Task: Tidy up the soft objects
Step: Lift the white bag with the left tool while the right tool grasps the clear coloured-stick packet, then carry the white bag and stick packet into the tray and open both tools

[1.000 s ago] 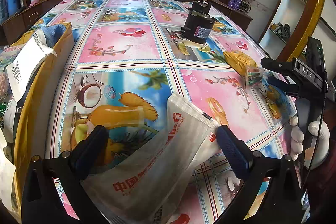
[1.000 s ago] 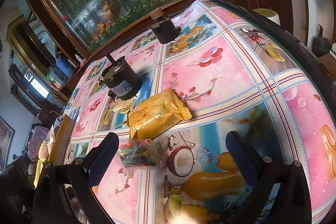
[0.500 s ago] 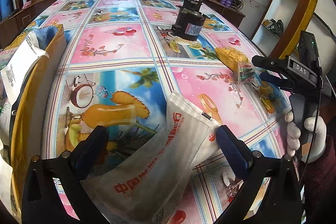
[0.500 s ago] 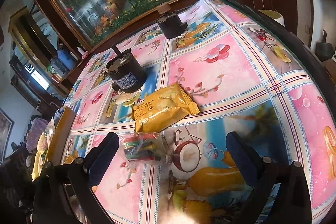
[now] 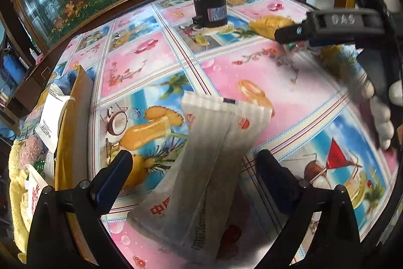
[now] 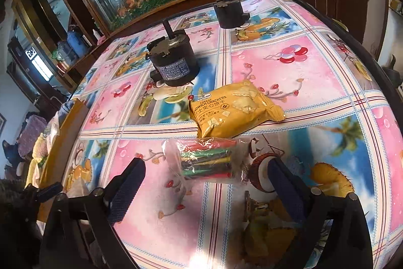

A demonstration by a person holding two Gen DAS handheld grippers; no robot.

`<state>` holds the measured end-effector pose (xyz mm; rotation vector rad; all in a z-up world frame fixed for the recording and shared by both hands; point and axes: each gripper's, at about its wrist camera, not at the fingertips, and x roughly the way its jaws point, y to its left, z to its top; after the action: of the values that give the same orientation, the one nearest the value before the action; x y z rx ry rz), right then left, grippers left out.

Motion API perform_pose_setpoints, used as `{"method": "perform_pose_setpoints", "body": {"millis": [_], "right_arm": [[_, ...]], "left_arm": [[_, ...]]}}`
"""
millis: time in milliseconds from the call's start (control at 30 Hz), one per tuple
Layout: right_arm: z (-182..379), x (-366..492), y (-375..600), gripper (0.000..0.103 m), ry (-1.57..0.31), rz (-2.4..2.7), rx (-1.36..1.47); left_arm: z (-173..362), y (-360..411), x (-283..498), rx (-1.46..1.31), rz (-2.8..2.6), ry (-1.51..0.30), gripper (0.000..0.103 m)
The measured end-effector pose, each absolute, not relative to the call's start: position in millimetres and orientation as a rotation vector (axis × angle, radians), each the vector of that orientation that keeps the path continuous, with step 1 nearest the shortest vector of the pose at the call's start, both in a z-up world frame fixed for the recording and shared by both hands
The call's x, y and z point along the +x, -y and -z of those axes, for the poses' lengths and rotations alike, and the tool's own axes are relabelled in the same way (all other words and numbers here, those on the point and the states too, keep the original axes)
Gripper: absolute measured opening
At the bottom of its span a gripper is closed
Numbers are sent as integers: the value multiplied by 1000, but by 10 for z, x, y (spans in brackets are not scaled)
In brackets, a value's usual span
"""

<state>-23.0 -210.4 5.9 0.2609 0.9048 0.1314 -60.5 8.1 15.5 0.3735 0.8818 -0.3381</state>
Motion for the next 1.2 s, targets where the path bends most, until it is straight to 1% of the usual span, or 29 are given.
{"method": "perform_pose_setpoints", "body": {"millis": [33, 67, 100, 133, 167, 267, 367, 500, 633, 800, 1000, 1200], "right_arm": [[-63, -220, 2077, 79, -900, -116, 241], [-64, -210, 2061, 55, -900, -112, 234], [-64, -205, 2053, 43, -901, -116, 232], [-60, -205, 2046, 42, -908, -122, 233], [-66, -222, 2041, 42, -904, -119, 227], [-88, -326, 2029, 42, -893, -133, 223], [-139, -448, 2028, 42, -886, -174, 253], [-268, -602, 1928, 42, -871, -232, 254], [-457, -712, 1699, 42, -844, -302, 228], [-677, -785, 1285, 42, -817, -409, 208], [-835, -763, 592, 42, -809, -544, 145], [-895, -688, -149, 42, -810, -660, 74]], "left_arm": [[-114, -74, -580, 366, 341, -910, 99], [-98, -94, -559, 326, 356, -928, 92], [-92, -139, -532, 262, 397, -954, 65], [-110, -182, -516, 203, 426, -963, 55], [-123, -189, -512, 208, 407, -962, 44], [-137, -275, -526, 121, 447, -971, 42], [-206, -387, -595, 42, 469, -951, 42], [-481, -592, -768, -67, 491, -895, 42], [-804, -993, -931, -133, 455, -825, 42], [-997, -1614, -823, -169, 326, -800, 42], [-955, -2185, -429, -203, 195, -827, 42], [-700, -2492, 130, -321, 165, -901, 42]]}}
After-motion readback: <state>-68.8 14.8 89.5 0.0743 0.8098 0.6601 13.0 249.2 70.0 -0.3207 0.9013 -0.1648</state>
